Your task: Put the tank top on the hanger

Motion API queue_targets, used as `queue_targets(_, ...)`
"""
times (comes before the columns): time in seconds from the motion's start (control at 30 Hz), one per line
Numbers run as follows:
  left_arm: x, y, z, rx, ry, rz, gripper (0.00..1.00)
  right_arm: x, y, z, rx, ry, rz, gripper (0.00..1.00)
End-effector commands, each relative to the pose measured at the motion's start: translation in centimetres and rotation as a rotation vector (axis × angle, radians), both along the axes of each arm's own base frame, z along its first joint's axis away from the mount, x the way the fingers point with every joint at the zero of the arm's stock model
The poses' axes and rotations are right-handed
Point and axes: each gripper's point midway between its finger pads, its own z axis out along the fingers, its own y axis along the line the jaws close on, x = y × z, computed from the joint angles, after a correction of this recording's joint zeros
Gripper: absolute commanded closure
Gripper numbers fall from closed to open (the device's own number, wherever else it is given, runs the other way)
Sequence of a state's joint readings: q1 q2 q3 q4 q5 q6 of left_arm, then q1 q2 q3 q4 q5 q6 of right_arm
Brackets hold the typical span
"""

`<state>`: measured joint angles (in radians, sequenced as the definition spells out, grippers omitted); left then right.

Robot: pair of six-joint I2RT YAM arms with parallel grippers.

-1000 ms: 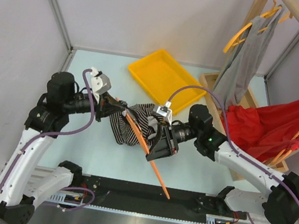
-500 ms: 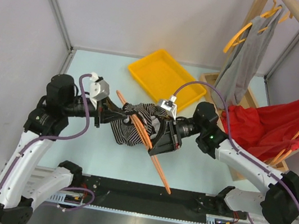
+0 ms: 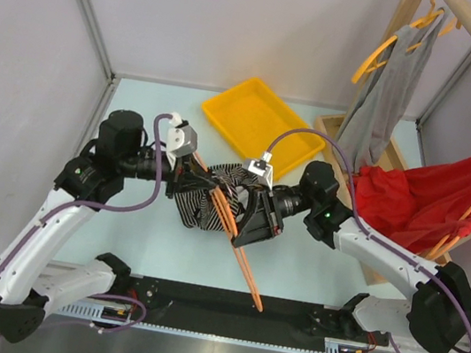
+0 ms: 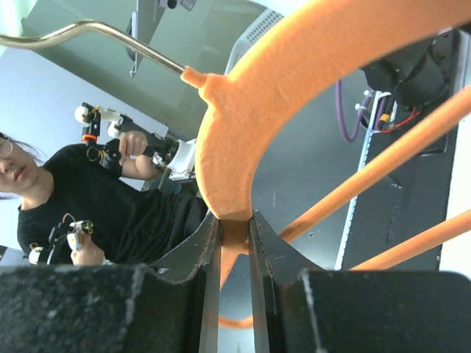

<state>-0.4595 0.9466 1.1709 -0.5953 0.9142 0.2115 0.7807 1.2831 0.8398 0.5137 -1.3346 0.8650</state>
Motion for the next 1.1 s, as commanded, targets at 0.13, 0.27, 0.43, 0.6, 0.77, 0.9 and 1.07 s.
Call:
queue_targets(0.13, 2.9, 3.6, 0.8, 0.065, -0.185, 0.306, 0.01, -0.7, -0.8, 1.8, 0.065, -0.064, 0.022, 0.94)
queue_targets(0.27, 2.5, 4.8, 1.9, 0.052, -0.261, 0.357, 0.01, -1.0, -1.1, 1.9, 0.063, -0.060, 0.027, 0.94)
queue_targets(0.43, -0.4, 4.8, 2.8, 0.021, -0.341, 0.252, 0.01, -1.6, -1.2, 2.1, 0.059, -0.040, 0.070, 0.94)
queue_targets(0.6, -3.5, 3.0, 2.9, -0.018, -0.307, 0.031, 0.01, -2.2, -0.9, 2.3, 0.052, -0.010, 0.131, 0.96)
queue_targets(0.77, -5.0, 2.0, 2.7, -0.044, -0.275, -0.091, 0.01, -4.0, -0.4, 2.8, 0.057, -0.005, 0.224, 0.96)
queue_targets(0.9, -5.4, 1.6, 2.6, -0.060, -0.261, -0.138, 0.01, -4.6, 0.1, 2.9, 0.047, -0.003, 0.269, 0.97)
queue_targets(1.07, -7.6, 1.1, 1.2, -0.093, -0.178, -0.275, 0.01, -4.8, 0.1, 3.7, 0.063, -0.019, 0.279, 0.98)
